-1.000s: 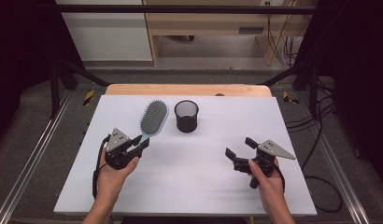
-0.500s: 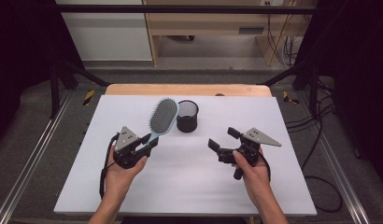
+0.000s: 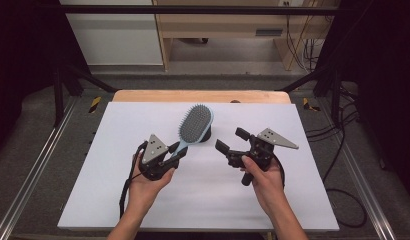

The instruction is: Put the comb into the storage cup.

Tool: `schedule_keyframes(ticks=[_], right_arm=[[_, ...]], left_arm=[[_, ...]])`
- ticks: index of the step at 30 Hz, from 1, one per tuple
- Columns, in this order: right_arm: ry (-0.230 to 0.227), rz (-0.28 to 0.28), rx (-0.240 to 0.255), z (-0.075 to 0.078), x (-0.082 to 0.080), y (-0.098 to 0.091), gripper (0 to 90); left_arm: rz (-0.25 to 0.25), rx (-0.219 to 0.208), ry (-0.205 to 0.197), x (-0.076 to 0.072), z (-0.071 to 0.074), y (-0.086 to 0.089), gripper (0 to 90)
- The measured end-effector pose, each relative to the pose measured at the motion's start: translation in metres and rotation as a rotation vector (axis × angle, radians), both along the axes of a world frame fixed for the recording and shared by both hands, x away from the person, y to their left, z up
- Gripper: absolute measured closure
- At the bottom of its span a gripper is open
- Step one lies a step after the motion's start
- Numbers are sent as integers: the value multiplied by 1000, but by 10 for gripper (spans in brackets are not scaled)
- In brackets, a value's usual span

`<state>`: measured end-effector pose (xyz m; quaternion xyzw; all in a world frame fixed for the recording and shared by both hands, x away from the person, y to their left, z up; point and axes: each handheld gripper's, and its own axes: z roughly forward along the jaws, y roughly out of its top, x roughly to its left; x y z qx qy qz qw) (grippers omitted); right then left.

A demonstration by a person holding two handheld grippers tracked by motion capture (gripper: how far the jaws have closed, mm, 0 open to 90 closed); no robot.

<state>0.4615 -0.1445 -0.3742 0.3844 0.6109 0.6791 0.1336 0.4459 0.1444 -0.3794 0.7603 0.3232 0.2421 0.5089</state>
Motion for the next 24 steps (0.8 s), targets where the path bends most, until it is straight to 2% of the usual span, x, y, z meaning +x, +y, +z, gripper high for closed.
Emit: schedule_keyframes(ticks=[7, 24], right_arm=[[0, 13, 15, -1, 0, 8, 22], [0, 9, -21, -4, 3, 16, 25]], left_arm=[[-17, 5, 5, -1, -4, -10, 697], [-37, -2, 4, -5, -6, -21, 696]])
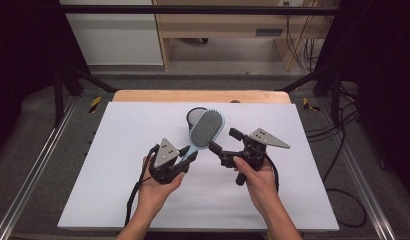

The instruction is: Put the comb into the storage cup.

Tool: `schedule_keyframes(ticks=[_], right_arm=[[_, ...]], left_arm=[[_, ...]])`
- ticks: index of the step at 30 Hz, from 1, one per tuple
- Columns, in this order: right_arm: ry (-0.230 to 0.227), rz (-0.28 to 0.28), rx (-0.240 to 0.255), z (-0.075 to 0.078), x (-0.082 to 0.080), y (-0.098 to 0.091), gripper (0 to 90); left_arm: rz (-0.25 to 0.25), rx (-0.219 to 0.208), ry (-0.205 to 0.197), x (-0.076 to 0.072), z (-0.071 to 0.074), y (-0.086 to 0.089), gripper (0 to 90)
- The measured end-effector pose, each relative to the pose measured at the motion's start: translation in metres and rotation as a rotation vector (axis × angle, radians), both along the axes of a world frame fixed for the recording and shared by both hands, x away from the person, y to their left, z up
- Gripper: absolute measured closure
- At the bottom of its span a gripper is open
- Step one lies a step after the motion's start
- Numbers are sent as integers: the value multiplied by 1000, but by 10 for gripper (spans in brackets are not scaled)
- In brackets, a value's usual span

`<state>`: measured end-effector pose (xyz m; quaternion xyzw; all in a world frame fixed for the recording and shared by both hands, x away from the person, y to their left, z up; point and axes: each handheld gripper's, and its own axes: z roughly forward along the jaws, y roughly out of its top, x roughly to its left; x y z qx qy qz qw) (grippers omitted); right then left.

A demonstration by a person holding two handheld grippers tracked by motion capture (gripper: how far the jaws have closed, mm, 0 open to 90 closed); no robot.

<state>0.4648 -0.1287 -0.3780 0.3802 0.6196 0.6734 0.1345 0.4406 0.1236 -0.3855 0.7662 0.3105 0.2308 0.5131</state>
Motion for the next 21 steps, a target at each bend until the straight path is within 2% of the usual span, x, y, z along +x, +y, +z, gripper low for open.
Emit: schedule_keyframes(ticks=[14, 19, 21], right_arm=[[25, 24, 53, 7, 7, 5, 66], [44, 35, 77, 11, 9, 6, 104], [64, 37, 89, 11, 11, 6, 132]], left_arm=[[-33, -24, -14, -7, -2, -12, 696], [-41, -27, -20, -8, -2, -15, 696], [-45, -28, -23, -8, -3, -16, 696]])
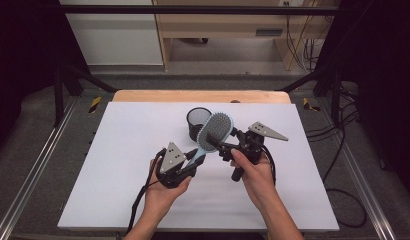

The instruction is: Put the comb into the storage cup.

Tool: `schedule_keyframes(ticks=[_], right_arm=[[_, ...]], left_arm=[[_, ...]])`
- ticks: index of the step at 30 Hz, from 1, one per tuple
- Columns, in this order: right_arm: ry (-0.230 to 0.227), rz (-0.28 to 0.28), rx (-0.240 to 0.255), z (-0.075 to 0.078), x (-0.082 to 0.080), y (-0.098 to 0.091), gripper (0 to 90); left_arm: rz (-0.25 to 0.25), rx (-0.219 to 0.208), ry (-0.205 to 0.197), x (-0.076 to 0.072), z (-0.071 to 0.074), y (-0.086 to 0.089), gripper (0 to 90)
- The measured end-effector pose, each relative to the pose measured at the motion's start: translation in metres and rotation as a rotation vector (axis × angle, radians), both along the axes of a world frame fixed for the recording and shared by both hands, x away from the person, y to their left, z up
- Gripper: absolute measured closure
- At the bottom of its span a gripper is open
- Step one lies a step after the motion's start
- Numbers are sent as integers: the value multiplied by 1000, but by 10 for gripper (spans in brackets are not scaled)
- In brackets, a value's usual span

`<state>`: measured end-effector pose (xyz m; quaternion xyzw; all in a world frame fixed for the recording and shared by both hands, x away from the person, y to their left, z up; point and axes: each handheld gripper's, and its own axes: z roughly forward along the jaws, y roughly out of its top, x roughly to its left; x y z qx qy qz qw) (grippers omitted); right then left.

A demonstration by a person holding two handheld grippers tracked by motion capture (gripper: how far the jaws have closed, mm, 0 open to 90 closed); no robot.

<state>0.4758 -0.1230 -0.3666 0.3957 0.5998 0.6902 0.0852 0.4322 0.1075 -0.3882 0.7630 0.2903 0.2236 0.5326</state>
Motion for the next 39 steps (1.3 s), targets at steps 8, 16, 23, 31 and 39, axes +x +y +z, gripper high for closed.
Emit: schedule_keyframes(ticks=[8, 16, 23, 31, 39], right_arm=[[49, 34, 34, -1, 4, -2, 251], [81, 37, 34, -3, 7, -4, 357], [87, 50, 38, -6, 7, 1, 425], [108, 38, 1, -10, 8, 10, 474], [105, 25, -20, -10, 5, 13, 506]], left_arm=[[-5, -2, -1, 0, -3, -3, 696], [-1, -1, 7, 4, -9, -1, 696], [5, -1, 20, 8, -18, 4, 696], [9, 4, 42, 14, -30, 8, 696], [8, 4, 50, 16, -33, 8, 696]])
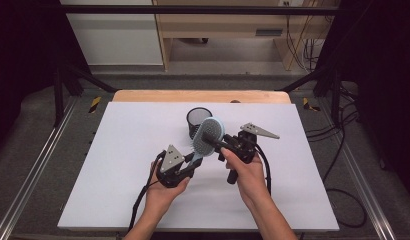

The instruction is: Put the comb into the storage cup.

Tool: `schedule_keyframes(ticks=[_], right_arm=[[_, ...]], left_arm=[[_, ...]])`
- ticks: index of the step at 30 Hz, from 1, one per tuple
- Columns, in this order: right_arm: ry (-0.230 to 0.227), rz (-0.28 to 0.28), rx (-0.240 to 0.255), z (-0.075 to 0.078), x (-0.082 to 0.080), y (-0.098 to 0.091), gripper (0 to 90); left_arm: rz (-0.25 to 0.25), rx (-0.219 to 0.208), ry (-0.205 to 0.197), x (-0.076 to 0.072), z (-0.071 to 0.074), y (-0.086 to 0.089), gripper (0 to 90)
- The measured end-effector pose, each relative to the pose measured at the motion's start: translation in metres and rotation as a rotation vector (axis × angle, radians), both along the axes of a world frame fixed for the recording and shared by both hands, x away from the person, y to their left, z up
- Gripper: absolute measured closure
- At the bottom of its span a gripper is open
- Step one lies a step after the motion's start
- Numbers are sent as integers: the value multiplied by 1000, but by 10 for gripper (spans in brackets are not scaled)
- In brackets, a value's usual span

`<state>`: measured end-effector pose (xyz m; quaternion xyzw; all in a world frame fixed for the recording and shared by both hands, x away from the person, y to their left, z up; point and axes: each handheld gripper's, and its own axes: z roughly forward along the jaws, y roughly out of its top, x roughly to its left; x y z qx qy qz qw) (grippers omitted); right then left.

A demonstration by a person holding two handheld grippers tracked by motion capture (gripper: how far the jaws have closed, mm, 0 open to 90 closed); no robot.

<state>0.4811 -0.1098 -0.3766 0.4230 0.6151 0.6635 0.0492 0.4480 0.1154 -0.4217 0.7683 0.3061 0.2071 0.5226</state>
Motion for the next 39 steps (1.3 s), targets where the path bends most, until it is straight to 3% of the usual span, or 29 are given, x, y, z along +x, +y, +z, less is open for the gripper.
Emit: schedule_keyframes(ticks=[33, 36, 39], right_arm=[[-14, -10, -12, 3, -4, 2, 541], [-20, -11, -13, 4, -6, 1, 542], [-24, -25, -11, 7, -6, -3, 542]], left_arm=[[-15, -28, 17, 3, -2, 0, 689], [-9, -31, 8, 2, -1, 0, 678], [1, -43, 11, 1, 0, 1, 609]])
